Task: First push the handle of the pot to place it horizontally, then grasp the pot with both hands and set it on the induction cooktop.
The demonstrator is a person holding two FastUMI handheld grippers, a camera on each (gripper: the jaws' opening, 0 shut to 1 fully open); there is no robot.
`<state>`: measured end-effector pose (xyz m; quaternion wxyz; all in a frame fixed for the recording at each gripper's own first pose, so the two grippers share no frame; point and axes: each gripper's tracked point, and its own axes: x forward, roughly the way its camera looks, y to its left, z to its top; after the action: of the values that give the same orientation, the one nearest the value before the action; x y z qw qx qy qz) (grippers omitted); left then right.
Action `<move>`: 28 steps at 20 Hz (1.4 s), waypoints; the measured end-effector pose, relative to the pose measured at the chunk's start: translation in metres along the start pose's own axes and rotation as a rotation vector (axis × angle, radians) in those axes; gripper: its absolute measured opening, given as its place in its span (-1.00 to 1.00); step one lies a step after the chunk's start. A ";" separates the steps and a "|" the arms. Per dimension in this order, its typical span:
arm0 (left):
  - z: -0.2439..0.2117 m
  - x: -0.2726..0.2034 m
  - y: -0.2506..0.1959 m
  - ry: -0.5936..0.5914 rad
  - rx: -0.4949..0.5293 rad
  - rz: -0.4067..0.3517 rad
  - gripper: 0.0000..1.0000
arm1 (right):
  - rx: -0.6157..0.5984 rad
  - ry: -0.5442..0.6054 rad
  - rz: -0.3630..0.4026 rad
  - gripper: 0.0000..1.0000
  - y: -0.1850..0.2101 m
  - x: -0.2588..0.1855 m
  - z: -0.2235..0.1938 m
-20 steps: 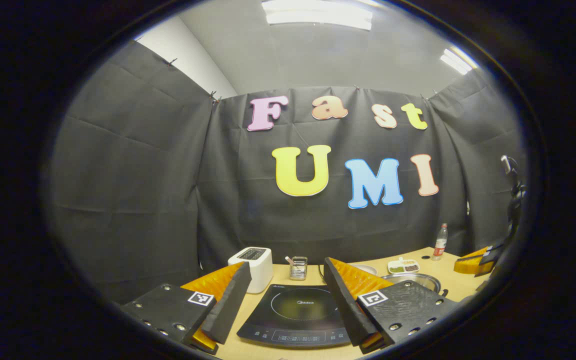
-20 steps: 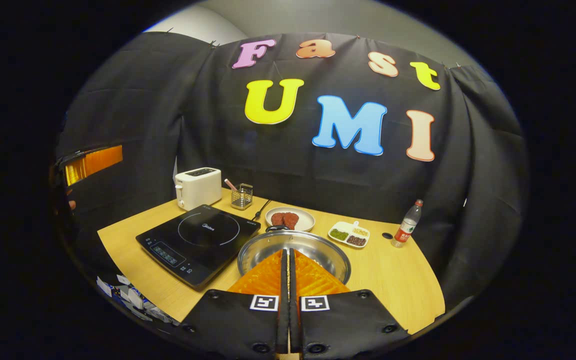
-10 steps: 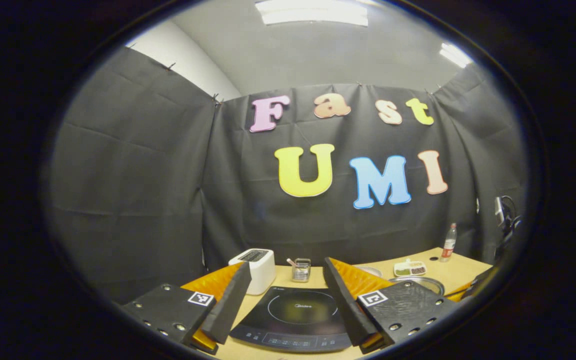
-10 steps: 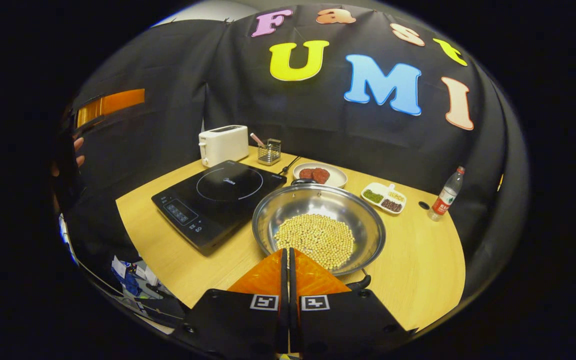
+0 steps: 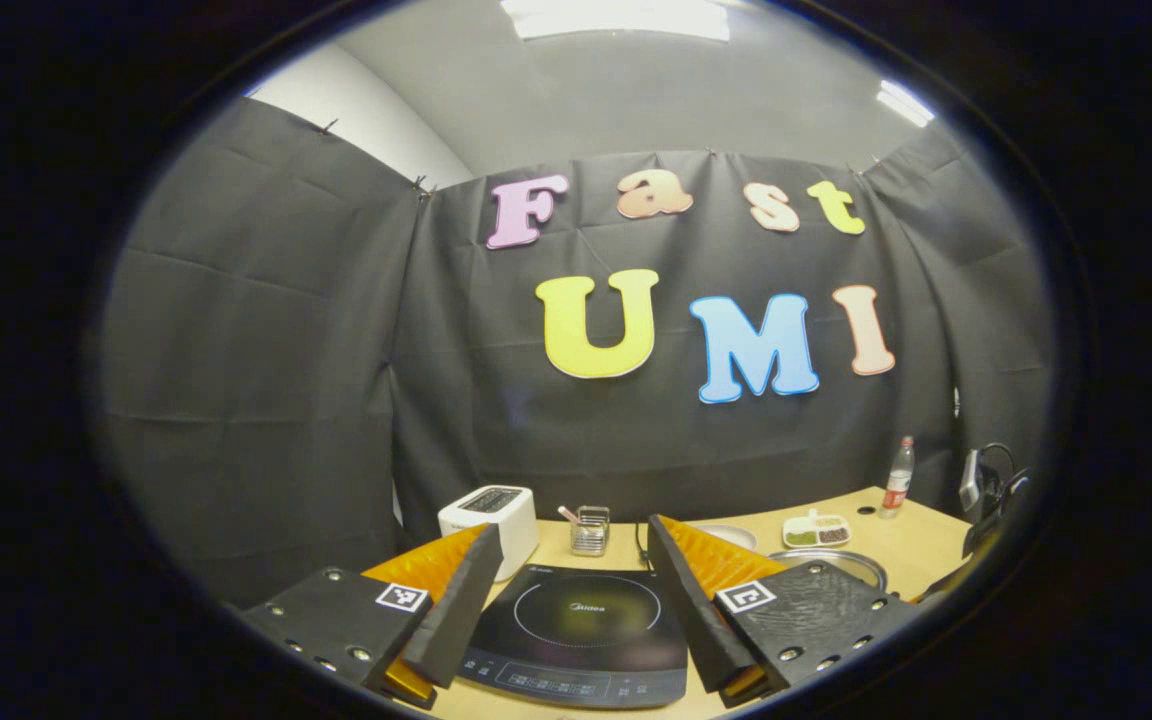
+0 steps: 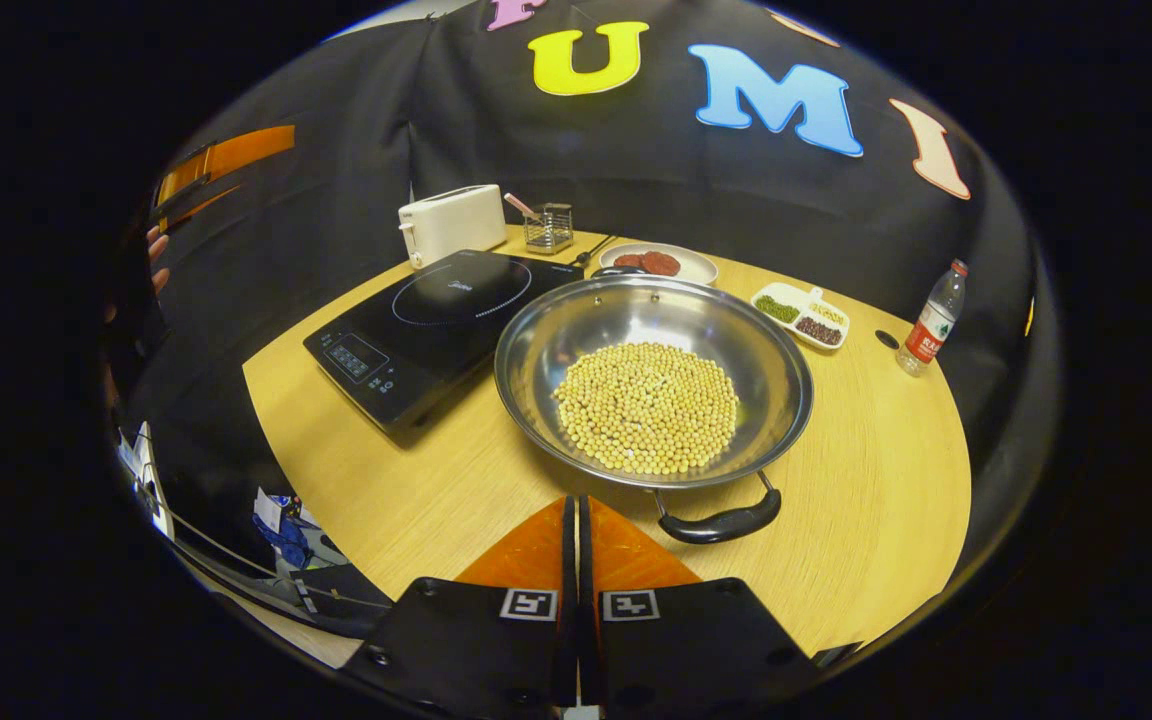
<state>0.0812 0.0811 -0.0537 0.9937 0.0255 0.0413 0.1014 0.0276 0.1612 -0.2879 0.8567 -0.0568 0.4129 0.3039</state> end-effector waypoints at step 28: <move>-0.006 0.027 -0.055 0.016 0.014 -0.068 0.73 | 0.308 0.046 -0.112 -0.95 -0.087 0.018 -0.012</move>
<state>0.1181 0.0330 -0.0650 0.9960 0.0301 0.0505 0.0673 0.0774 0.0947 -0.3224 0.8612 0.0455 0.4702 0.1874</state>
